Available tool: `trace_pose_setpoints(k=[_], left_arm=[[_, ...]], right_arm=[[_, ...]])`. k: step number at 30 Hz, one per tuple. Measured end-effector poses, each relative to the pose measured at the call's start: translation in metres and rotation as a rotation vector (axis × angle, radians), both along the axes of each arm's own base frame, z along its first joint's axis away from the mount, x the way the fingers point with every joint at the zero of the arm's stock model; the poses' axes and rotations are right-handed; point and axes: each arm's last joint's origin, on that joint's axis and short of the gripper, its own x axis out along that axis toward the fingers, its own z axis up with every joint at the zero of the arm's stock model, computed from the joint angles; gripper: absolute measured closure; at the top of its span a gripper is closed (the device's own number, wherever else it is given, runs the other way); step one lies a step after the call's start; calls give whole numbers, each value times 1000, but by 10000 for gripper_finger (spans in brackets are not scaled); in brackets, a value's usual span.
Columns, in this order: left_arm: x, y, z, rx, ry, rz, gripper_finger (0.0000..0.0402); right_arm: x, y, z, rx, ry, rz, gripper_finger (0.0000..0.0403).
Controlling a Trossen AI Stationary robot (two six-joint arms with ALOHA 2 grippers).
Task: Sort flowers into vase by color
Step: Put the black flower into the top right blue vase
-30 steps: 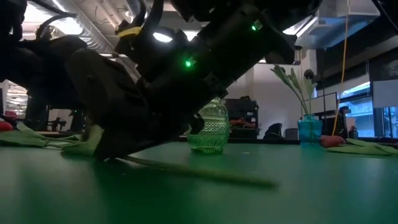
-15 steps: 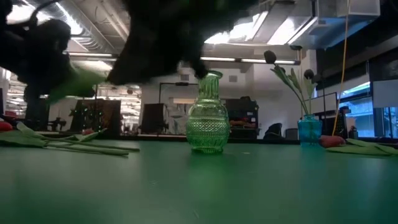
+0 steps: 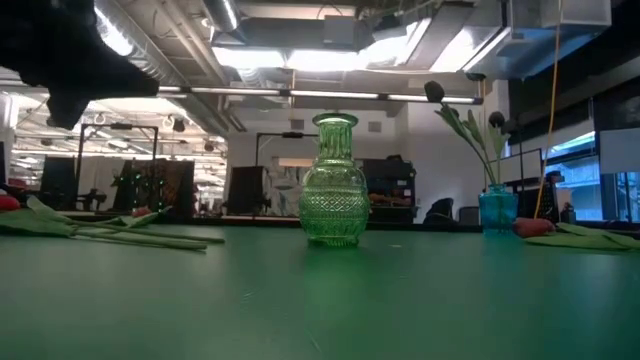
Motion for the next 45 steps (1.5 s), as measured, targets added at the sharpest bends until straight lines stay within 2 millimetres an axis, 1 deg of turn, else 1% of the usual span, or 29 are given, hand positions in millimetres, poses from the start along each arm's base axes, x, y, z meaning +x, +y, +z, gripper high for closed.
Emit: trace_pose_setpoints(k=[3,7,10,12,15,17,19,23,26,29,33,39,42,45], left_arm=[[11,-6,0,-3,-31,-29,369],[34,-8,4,-36,-95,-155,332],[52,-3,10,-28,-198,-238,303],[63,5,14,-6,-274,-266,288],[76,20,16,23,-352,-289,274],[87,29,17,33,-370,-303,271],[103,33,21,56,-377,-340,271],[132,31,33,144,-405,-417,270],[145,26,40,221,-414,-421,270],[148,25,44,267,-419,-418,270],[149,25,46,272,-425,-429,270],[158,21,61,345,-433,-421,270],[163,23,67,345,-439,-399,270],[164,28,69,346,-443,-367,270]], right_arm=[[-15,-7,-17,63,-102,39,399],[-32,-13,-53,94,-272,165,400],[-41,-22,-77,120,-383,203,400],[-47,-25,-92,108,-417,202,401],[-50,-26,-94,86,-482,212,401],[-49,-25,-96,66,-477,237,401],[-48,-24,-97,54,-465,253,401],[-48,-25,-94,36,-474,226,401],[-48,-25,-92,21,-492,213,401],[-49,-26,-90,8,-508,201,401],[-47,-28,-88,-1,-515,207,401],[-43,-37,-88,-4,-521,213,401],[-42,-39,-87,-3,-530,212,401],[-42,-39,-88,-6,-519,210,400]])
